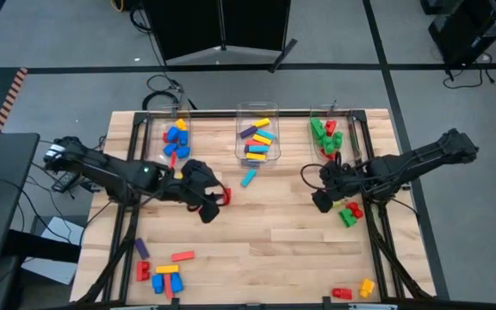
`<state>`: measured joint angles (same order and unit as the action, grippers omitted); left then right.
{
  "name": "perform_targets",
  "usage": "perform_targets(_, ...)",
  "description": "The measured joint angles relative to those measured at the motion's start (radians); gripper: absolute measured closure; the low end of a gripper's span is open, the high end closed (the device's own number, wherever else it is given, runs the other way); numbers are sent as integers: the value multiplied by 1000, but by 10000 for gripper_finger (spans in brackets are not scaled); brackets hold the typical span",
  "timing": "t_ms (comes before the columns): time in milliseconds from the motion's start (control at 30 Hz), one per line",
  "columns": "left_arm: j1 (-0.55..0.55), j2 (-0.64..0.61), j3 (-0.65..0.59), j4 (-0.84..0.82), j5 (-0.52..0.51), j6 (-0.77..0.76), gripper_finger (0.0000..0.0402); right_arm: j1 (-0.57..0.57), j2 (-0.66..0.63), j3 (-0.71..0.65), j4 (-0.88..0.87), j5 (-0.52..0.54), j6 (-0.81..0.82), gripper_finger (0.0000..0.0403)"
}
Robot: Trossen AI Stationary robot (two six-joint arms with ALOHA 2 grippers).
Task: Sort blocks by size
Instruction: Put the red 2 stud game piece into the right transparent bin
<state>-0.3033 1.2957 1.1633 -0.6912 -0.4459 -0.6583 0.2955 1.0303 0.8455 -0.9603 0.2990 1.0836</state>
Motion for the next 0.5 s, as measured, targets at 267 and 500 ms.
perform_targets(267, 0, -54, -203, 199, 76, 26, 190, 31, 85, 112, -193, -23, 103, 88)
perform_targets(500, -3, -209, -342, 233, 99, 21, 190, 23, 259, 219, -498, -103, 129, 87)
